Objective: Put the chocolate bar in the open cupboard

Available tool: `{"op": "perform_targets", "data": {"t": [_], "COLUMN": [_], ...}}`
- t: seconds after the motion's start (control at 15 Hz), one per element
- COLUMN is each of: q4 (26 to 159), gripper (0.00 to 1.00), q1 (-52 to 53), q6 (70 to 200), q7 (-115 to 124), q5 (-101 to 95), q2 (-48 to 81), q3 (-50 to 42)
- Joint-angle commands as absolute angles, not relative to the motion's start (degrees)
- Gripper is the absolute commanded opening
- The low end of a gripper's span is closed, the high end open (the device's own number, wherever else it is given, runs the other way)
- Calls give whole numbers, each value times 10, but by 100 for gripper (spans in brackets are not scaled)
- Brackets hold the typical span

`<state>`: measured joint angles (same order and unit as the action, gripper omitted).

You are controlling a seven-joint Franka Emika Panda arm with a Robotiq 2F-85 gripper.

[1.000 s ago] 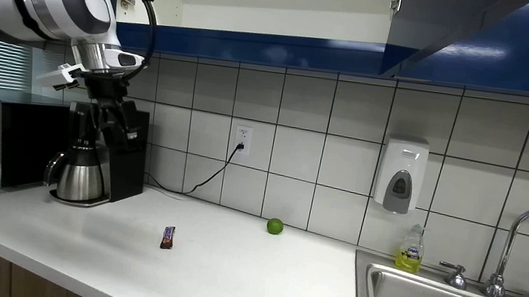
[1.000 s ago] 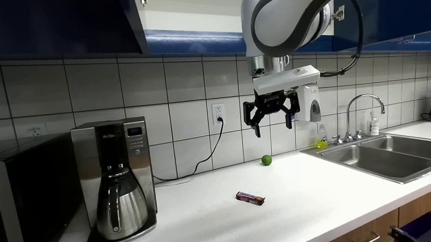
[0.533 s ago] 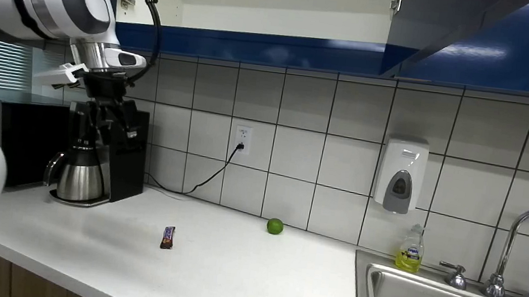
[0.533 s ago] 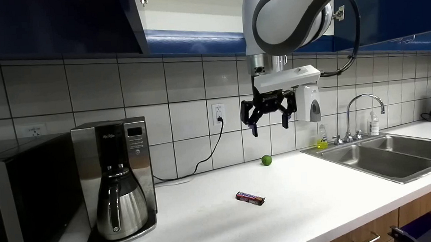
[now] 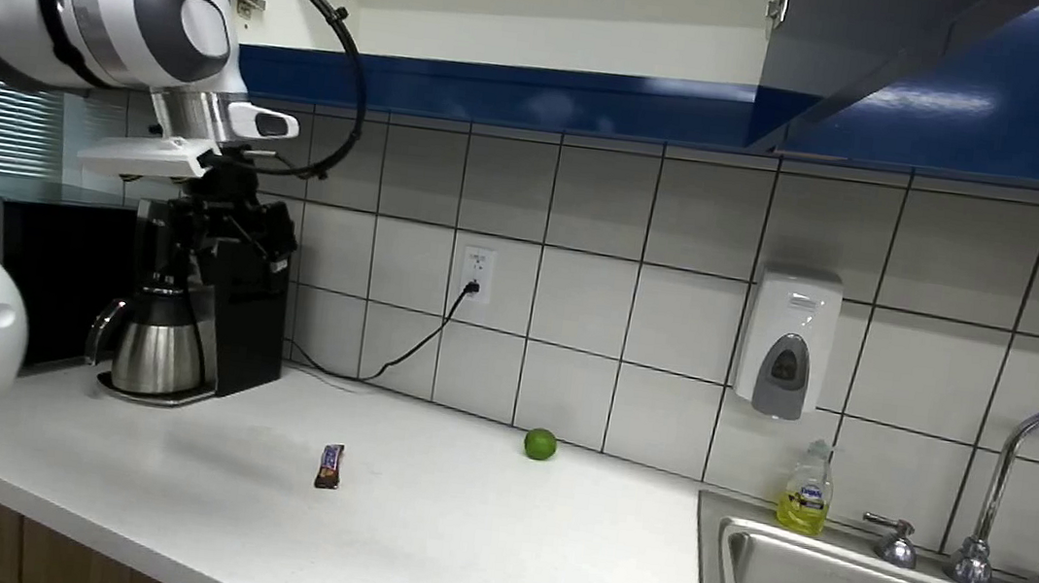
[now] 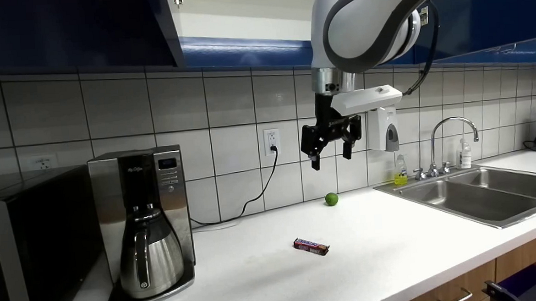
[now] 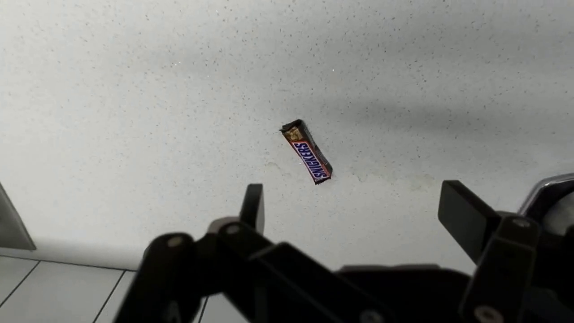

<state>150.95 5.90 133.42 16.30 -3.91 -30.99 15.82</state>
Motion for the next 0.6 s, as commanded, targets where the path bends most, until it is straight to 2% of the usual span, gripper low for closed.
{"op": "perform_targets", "data": {"t": [0.0,0.53], "q4": [1508,1476], "gripper": [100,100], "q1": [68,51], "q6": [1359,1331], "q7": [114,113], "q5": [-40,-41], "q2": [-292,-235], "q3": [129,109]}}
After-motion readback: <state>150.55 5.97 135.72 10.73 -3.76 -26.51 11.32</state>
